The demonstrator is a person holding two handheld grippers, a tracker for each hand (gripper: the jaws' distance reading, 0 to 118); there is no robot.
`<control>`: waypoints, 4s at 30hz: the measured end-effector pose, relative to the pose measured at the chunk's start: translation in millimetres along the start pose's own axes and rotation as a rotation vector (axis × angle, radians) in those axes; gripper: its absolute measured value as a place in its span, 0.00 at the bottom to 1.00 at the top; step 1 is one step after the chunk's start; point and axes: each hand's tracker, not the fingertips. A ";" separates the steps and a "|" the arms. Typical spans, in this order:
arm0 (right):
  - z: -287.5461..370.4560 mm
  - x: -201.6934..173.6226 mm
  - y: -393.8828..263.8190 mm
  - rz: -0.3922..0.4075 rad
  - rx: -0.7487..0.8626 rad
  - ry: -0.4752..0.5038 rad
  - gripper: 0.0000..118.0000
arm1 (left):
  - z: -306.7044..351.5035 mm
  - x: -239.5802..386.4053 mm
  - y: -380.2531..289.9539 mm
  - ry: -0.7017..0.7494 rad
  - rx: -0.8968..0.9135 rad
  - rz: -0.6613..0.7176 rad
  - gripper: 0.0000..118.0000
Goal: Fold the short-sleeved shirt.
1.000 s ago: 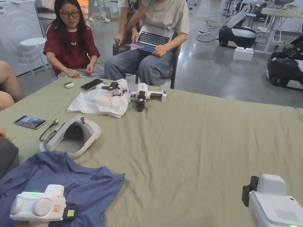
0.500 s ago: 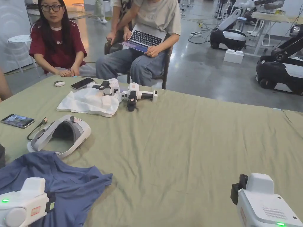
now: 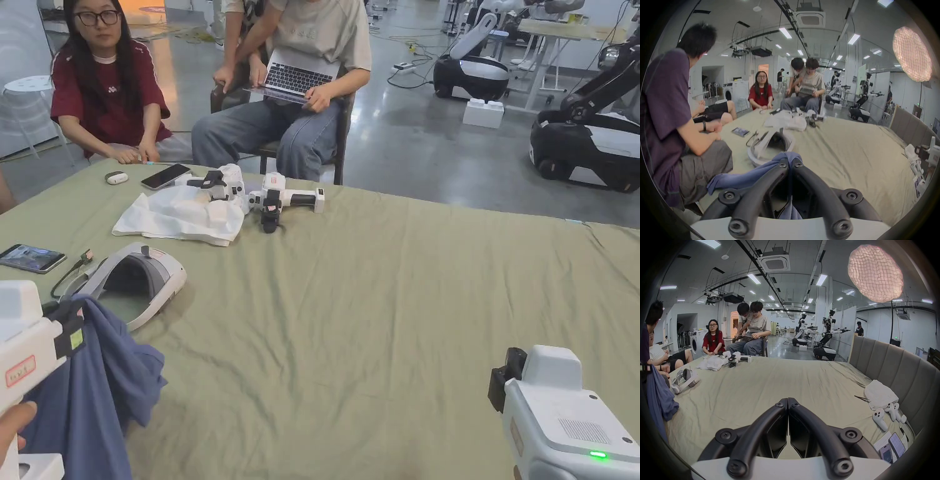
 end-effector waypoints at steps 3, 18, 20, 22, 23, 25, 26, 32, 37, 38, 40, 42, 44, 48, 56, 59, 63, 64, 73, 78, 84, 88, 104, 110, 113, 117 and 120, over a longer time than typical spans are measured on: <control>0.7 1.2 0.6 -0.002 0.005 -0.003 0.00 | -2.4 -1.9 6.8 -0.022 0.021 -0.022 0.00; 15.4 18.4 10.7 -0.024 0.043 -0.019 0.00 | 18.8 146.1 75.5 -0.381 0.215 -0.137 0.00; 20.9 25.7 13.3 -0.033 0.054 -0.028 0.00 | 17.3 176.3 86.8 -0.440 0.244 -0.162 0.00; 25.9 33.3 15.2 -0.043 0.066 -0.041 0.00 | 14.2 206.9 94.8 -0.492 0.248 -0.167 0.00; 28.8 38.0 16.1 -0.048 0.071 -0.047 0.00 | 12.0 223.2 97.4 -0.526 0.246 -0.170 0.00; 34.6 46.4 17.7 -0.057 0.081 -0.061 0.00 | 6.2 255.7 97.9 -0.593 0.227 -0.191 0.00; 37.7 51.1 18.0 -0.060 0.084 -0.069 0.00 | 3.0 273.4 96.1 -0.614 0.208 -0.205 0.00; 52.2 82.1 12.7 -0.069 0.093 -0.125 0.00 | -25.0 366.1 54.9 -0.774 0.050 -0.265 0.00; 59.7 107.0 0.3 -0.090 0.064 -0.179 0.00 | -39.4 420.3 -8.9 -0.837 -0.108 -0.334 0.00; 60.6 111.4 -3.2 -0.094 0.057 -0.187 0.00 | -41.8 426.3 -23.1 -0.841 -0.148 -0.335 0.00; 62.0 118.0 -9.6 -0.102 0.042 -0.199 0.00 | -44.1 436.0 -50.2 -0.856 -0.200 -0.333 0.00; 62.7 123.0 -15.7 -0.107 0.028 -0.208 0.00 | -45.5 441.4 -71.5 -0.864 -0.235 -0.347 0.05; 62.9 126.7 -21.0 -0.113 0.010 -0.217 0.00 | -43.7 444.2 -88.7 -0.870 -0.263 -0.357 0.18; 62.8 128.8 -26.3 -0.124 -0.009 -0.212 0.00 | -32.7 435.1 -87.0 -0.857 -0.225 -0.345 0.61; 61.9 112.8 -17.8 -0.104 0.018 -0.169 0.00 | -17.5 353.6 -31.9 -0.646 0.004 -0.192 0.61; 60.2 102.4 -11.4 -0.097 0.035 -0.148 0.00 | -11.7 313.6 -19.2 -0.544 0.081 -0.168 0.52; 60.4 87.8 -2.1 -0.094 0.084 -0.124 0.00 | -5.3 269.0 -12.8 -0.397 0.149 -0.176 0.21; 60.3 83.8 0.2 -0.091 0.097 -0.119 0.00 | -4.4 258.0 -12.5 -0.368 0.161 -0.171 0.14; 56.7 56.0 14.5 -0.079 0.153 -0.071 0.00 | -13.5 187.8 -23.7 -0.239 0.106 -0.093 0.00; 50.4 48.2 16.5 -0.065 0.137 -0.047 0.00 | -59.8 151.1 -39.2 -0.197 -0.106 -0.024 0.00; 41.4 47.5 11.3 -0.055 0.105 -0.040 0.00 | -134.6 125.6 -61.6 -0.181 -0.354 0.008 0.01; 33.3 50.6 4.4 -0.054 0.072 -0.049 0.00 | -174.6 132.8 -75.8 -0.192 -0.457 -0.003 0.24; 34.5 98.0 -28.6 -0.061 -0.058 -0.149 0.00 | -259.7 170.8 -122.0 -0.074 -0.610 -0.178 0.37; 29.1 108.9 -39.0 -0.098 -0.103 -0.156 0.00 | -239.1 182.9 -119.3 -0.205 -0.607 -0.229 0.01; 24.4 116.6 -45.5 -0.113 -0.160 -0.145 0.07 | -209.3 184.7 -105.2 -0.227 -0.535 -0.199 0.01; 8.4 128.1 -65.5 -0.122 -0.313 -0.125 0.23 | -180.7 167.8 -84.3 -0.264 -0.428 -0.143 0.01; -3.9 133.3 -89.2 -0.164 -0.437 -0.073 0.40 | -138.4 166.2 -67.3 -0.281 -0.359 -0.142 0.01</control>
